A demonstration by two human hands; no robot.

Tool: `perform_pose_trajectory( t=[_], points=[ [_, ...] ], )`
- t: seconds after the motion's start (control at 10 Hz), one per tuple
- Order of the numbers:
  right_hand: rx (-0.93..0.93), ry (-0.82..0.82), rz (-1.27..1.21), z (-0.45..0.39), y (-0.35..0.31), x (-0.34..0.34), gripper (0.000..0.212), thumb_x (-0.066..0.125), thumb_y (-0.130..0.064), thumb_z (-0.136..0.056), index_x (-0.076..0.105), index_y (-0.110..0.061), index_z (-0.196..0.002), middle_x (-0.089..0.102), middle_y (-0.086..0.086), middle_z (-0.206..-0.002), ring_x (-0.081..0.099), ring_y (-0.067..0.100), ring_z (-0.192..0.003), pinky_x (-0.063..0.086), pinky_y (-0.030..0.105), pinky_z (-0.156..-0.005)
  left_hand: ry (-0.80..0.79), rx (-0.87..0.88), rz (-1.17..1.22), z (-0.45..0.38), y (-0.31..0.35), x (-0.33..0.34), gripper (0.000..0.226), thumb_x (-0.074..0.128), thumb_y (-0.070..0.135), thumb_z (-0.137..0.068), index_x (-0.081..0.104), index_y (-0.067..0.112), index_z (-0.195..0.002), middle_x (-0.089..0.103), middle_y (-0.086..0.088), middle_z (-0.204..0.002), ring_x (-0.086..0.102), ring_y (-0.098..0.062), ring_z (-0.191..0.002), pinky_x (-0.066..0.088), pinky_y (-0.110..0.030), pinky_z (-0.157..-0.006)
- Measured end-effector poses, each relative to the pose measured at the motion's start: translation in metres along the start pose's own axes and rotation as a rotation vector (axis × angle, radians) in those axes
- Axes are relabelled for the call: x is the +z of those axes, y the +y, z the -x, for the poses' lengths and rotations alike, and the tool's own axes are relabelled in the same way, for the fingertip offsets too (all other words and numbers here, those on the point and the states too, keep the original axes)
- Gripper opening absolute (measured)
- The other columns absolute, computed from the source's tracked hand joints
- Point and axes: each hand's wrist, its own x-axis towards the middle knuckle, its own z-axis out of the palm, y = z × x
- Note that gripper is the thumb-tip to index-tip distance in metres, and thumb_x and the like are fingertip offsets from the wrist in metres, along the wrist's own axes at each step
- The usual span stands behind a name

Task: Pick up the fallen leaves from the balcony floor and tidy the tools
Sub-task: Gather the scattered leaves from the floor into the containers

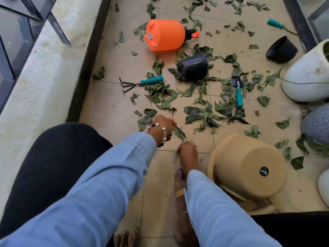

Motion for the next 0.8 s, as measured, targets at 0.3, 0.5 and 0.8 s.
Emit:
perform_pose_trajectory(
  t=[0.3,0.5,0.8],
  points=[
    [0.362,-0.035,-1.95,-0.022,-0.048,-0.067,0.021,0.06,0.016,-0.081,0.066,-0.001,-0.09,0.066,0.012,-0.083,0.067,0.017,-0.07,0.056,0.02,-0.062,0.014,-0.086,0.19,0.0,-0.03,-0.008,0.08,0.031,0.077,-0.086,0.053,0.014,-0.13,0.061,-0.003,-0.121,0.06,-0.022,-0.108,0.042,-0.032,-0.077],
    [-0.073,-0.11,-1.268,-0.013,-0.084,-0.072,0.024,0.055,0.003,-0.089,0.069,-0.005,-0.107,0.07,0.013,-0.106,0.065,0.027,-0.1,0.056,0.034,-0.083,0.052,-0.238,0.687,-0.011,-0.03,-0.016,0.074,0.037,0.071,-0.089,0.059,0.005,-0.115,0.067,-0.01,-0.102,0.063,-0.025,-0.097,0.052,-0.04,-0.09],
    [0.116,0.092,-1.093,-0.036,-0.01,-0.052,0.025,0.058,-0.005,-0.09,0.068,-0.014,-0.111,0.065,0.009,-0.116,0.059,0.022,-0.109,0.048,0.037,-0.096,0.408,-0.133,0.617,-0.024,-0.009,-0.025,0.05,0.039,0.046,-0.1,0.054,0.011,-0.067,0.042,-0.002,-0.052,0.029,-0.013,-0.032,0.027,-0.015,-0.039]
  ],
)
